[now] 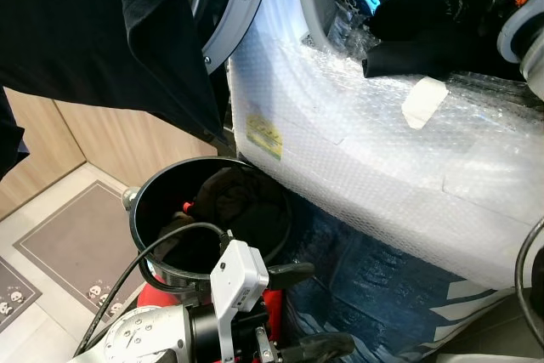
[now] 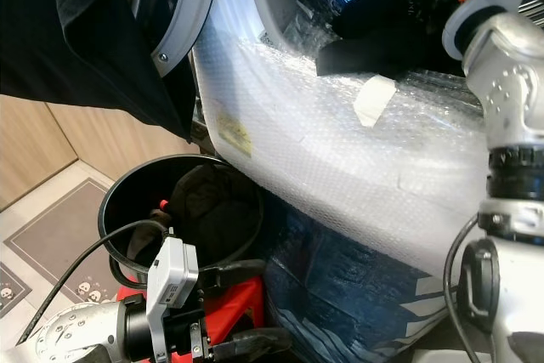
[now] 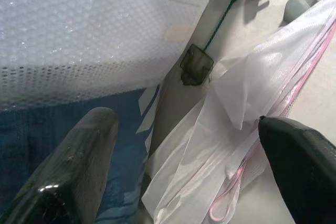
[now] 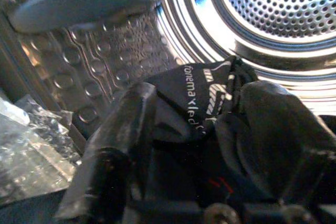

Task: Clothes washing

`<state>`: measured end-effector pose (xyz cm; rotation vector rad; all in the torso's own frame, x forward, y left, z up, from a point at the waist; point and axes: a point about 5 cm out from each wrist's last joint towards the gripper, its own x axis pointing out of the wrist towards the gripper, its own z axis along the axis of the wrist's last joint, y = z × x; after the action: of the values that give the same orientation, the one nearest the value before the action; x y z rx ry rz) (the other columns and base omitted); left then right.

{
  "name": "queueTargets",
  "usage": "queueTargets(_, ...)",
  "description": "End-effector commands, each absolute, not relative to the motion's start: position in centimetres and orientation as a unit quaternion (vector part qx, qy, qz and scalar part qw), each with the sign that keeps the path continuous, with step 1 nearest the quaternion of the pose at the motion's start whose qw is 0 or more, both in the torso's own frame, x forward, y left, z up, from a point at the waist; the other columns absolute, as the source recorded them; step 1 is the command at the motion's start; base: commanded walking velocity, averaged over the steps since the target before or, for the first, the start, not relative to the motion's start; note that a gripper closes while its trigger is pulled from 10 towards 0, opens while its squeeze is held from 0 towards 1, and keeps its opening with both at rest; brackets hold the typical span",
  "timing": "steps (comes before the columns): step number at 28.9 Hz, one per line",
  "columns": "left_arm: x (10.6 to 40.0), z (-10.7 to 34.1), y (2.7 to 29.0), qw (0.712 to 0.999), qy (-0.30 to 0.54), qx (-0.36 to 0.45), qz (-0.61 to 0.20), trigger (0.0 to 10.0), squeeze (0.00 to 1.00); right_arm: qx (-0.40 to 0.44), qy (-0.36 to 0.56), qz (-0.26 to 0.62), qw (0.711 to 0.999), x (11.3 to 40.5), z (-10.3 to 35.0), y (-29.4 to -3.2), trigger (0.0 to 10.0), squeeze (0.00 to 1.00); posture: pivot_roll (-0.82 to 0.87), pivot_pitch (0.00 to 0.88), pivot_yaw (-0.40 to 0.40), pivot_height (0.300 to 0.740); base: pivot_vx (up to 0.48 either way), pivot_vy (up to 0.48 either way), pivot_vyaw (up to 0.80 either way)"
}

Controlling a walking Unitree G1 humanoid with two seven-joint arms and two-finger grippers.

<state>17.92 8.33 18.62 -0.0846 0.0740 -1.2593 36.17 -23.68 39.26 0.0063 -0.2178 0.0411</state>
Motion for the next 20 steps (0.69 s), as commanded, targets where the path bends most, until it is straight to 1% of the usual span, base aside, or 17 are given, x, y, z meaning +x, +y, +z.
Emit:
queueTargets(1,18.0,18.7,8.4,0.805,0.029,-0.038,-0.592,10.0,0.0,0.014,-0.133,0.022,0.991,35.2,40.2,-24.0,10.0,1.0,-0.08,0.118,-0.053,0.74,0.0,0.0,0.0)
queueTargets(3,18.0,18.7,8.4,0.805,0.029,-0.038,-0.592,10.0,0.0,0.014,-0.134,0.022,0.991,35.1,40.1,-23.9,10.0,1.0,-0.08,0.118,-0.053,0.74,0.0,0.0,0.0)
queueTargets(4,18.3,18.8,8.6,0.808,0.028,-0.033,-0.588,10.0,0.0,0.025,-0.148,0.034,0.988,34.7,40.0,-24.0,10.0,1.0,-0.08,0.104,-0.035,0.74,0.0,0.0,0.0)
queueTargets(5,19.1,18.7,9.0,0.819,0.027,-0.023,-0.573,10.0,0.0,0.067,-0.188,0.067,0.978,33.6,39.6,-24.2,10.0,1.0,-0.08,0.099,-0.028,0.74,0.0,0.0,0.0)
queueTargets(6,19.6,18.7,9.3,0.825,0.027,-0.014,-0.564,10.0,0.0,0.074,-0.2,0.077,0.974,33.2,39.2,-24.3,10.0,1.0,-0.08,0.095,-0.021,0.74,0.0,0.0,0.0)
queueTargets(7,19.7,18.6,9.4,0.827,0.026,-0.012,-0.562,10.0,0.0,0.07,-0.197,0.074,0.975,33.1,39.1,-24.3,10.0,1.0,-0.08,0.095,-0.021,0.74,0.0,0.0,0.0)
queueTargets(10,20.5,18.6,9.8,0.84,0.019,-0.001,-0.542,10.0,0.0,0.088,-0.218,0.116,0.965,32.2,38.6,-24.1,10.0,1.0,-0.07,0.086,-0.01,0.74,0.0,0.0,0.0)
queueTargets(13,21.6,18.7,10.1,0.86,0.006,0.018,-0.511,10.0,0.0,0.106,-0.23,0.135,0.958,31.6,38.0,-23.9,10.0,1.0,-0.07,0.078,-0.002,0.74,0.0,0.0,0.0)
queueTargets(14,21.6,18.7,10.1,0.86,0.006,0.018,-0.511,10.0,0.0,0.106,-0.23,0.135,0.958,31.6,38.0,-23.9,10.0,1.0,-0.07,0.078,-0.002,0.74,0.0,0.0,0.0)
queueTargets(15,21.9,18.7,10.2,0.864,0.004,0.018,-0.503,10.0,0.0,0.113,-0.238,0.143,0.954,31.3,37.9,-23.7,10.0,1.0,-0.07,0.077,0.001,0.74,0.0,0.0,0.0)
queueTargets(17,22.8,18.8,10.5,0.876,-0.008,0.024,-0.482,10.0,0.0,0.131,-0.267,0.184,0.937,30.2,37.2,-23.1,10.0,1.0,-0.07,0.07,0.008,0.74,0.0,0.0,0.0)
queueTargets(20,23.1,18.8,10.6,0.88,-0.011,0.024,-0.474,10.0,0.0,0.136,-0.28,0.196,0.93,29.7,36.9,-22.9,10.0,1.0,-0.07,0.066,0.015,0.74,0.0,0.0,0.0)
